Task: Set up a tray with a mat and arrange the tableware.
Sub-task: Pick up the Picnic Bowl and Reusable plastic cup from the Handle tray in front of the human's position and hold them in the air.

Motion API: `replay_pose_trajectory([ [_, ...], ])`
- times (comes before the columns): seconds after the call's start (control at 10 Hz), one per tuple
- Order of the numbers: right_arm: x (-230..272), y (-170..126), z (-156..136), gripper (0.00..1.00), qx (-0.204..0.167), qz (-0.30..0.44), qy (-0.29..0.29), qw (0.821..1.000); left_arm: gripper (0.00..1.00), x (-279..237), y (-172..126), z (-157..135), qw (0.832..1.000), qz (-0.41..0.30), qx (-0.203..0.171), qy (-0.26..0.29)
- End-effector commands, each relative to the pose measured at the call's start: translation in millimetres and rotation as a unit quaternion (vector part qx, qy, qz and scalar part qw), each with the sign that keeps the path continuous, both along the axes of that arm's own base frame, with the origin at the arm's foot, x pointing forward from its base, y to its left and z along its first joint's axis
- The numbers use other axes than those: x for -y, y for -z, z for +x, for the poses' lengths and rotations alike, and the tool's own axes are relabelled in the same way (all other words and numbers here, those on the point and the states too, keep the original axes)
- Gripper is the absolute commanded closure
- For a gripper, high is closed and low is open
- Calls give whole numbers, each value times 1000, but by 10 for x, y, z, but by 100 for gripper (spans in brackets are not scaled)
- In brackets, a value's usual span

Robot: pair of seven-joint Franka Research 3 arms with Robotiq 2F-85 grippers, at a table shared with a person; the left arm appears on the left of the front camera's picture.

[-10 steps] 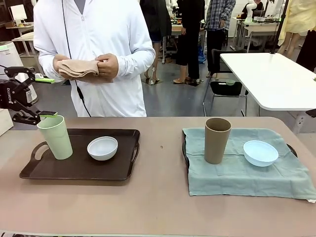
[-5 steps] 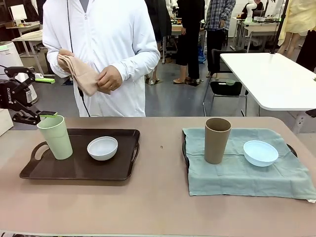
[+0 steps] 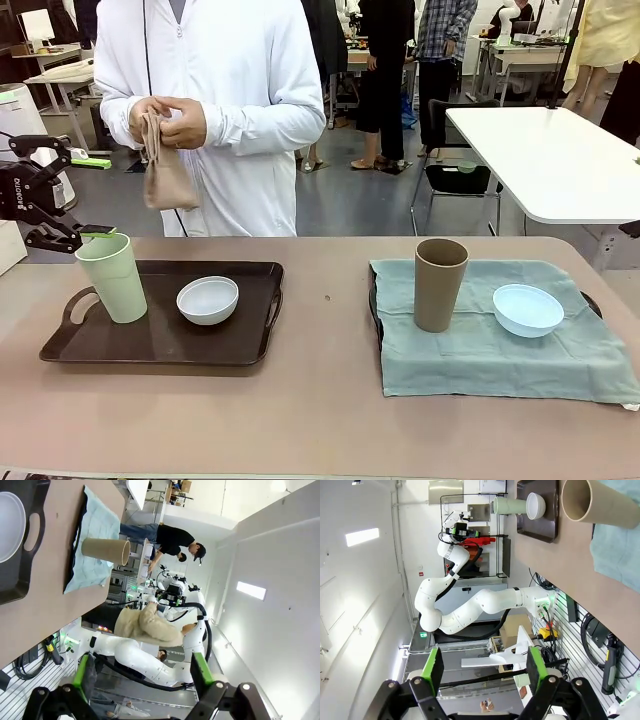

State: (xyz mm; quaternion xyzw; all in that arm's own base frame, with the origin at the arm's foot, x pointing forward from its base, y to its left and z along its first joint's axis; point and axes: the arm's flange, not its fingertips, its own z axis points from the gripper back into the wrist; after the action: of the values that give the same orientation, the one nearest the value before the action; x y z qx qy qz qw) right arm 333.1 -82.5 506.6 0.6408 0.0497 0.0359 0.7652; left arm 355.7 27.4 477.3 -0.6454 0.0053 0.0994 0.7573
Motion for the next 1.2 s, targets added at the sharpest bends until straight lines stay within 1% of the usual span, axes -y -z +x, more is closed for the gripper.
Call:
replay_pose_trajectory([
  [0.0,-9,-23,-12,12,2,-2,3,1000,0,-6,21,-25,1000,-3,11,-2],
  [0.1,-9,-23,-12,12,2,-2,3,1000,0,-6,21,-25,1000,-3,11,-2],
  [0.2,0,0,0,12,0,0,0,1000,0,0,0,0,1000,0,0,0],
  [0.3,-303,-256,111,12,-9,-34,1,999,0,0,-156,99,995,53,78,30],
  [0.4,-647,-588,141,12,-16,-72,-9,997,0,-36,-356,145,978,131,149,65],
  [0.5,-1028,-976,118,12,-13,-107,-14,994,0,-129,-604,160,958,180,199,102],
  [0.6,-1335,-1251,95,12,-16,-128,-19,991,0,-247,-771,181,941,201,237,131],
  [0.7,-1639,-1480,136,12,-27,-152,-16,988,0,-378,-935,227,929,220,257,151],
  [0.8,-1978,-1669,211,12,-44,-168,-10,985,0,-524,-1094,258,921,236,263,167],
  [0.9,-2397,-1813,333,12,-71,-211,-3,975,0,-702,-1303,292,916,247,271,161],
  [1.0,-2784,-1840,399,12,-94,-266,5,959,0,-885,-1463,260,910,270,281,141],
  [1.1,-3149,-1827,506,12,-92,-324,30,941,0,-1047,-1612,236,898,312,291,104],
])
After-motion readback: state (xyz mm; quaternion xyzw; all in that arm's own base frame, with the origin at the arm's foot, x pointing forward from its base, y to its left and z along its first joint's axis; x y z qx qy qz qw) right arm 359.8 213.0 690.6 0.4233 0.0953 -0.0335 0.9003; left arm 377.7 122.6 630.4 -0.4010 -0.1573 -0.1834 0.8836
